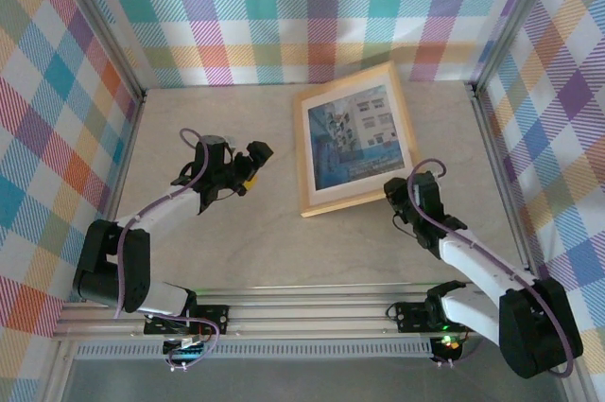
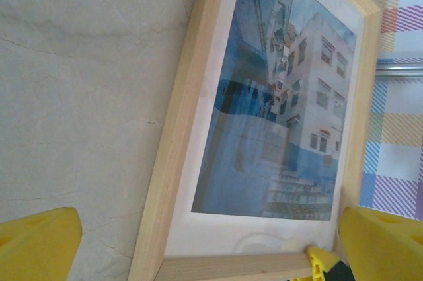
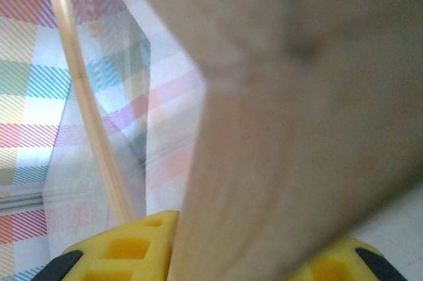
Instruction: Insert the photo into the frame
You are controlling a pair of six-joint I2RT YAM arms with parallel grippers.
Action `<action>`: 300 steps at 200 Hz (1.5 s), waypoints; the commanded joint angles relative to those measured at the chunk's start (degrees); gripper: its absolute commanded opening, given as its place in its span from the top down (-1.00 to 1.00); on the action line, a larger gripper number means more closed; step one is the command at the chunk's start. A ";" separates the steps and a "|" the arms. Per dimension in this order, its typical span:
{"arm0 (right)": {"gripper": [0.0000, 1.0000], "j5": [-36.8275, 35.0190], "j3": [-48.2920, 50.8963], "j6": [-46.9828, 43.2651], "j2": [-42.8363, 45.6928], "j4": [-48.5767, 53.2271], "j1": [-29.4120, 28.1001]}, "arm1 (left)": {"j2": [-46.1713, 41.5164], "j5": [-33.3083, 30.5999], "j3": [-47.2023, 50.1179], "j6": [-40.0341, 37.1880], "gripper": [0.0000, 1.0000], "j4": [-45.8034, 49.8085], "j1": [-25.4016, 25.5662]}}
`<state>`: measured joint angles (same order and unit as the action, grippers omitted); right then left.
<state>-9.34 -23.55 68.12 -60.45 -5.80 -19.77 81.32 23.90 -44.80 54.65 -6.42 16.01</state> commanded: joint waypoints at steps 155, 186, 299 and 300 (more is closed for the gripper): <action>0.46 -1.02 0.66 9.25 -10.87 8.37 -0.62 | 1.52 -0.65 -1.44 0.62 -0.99 -0.51 0.78; -0.16 -0.17 -0.62 10.25 -10.68 11.58 -0.69 | 2.19 -0.57 -1.25 0.69 -0.99 -0.71 0.78; -0.98 -0.60 -15.11 -14.44 -7.82 32.22 -3.39 | 8.12 -0.29 -1.59 -0.16 -0.99 -1.56 1.13; -0.98 -0.64 -15.29 -14.69 -7.79 32.41 -3.37 | 8.18 -0.23 -1.60 -0.20 -0.99 -1.57 1.13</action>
<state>-8.14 -33.89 63.96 -70.06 19.11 -22.37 87.68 23.79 -44.88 54.83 -6.46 16.12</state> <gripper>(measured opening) 0.990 0.996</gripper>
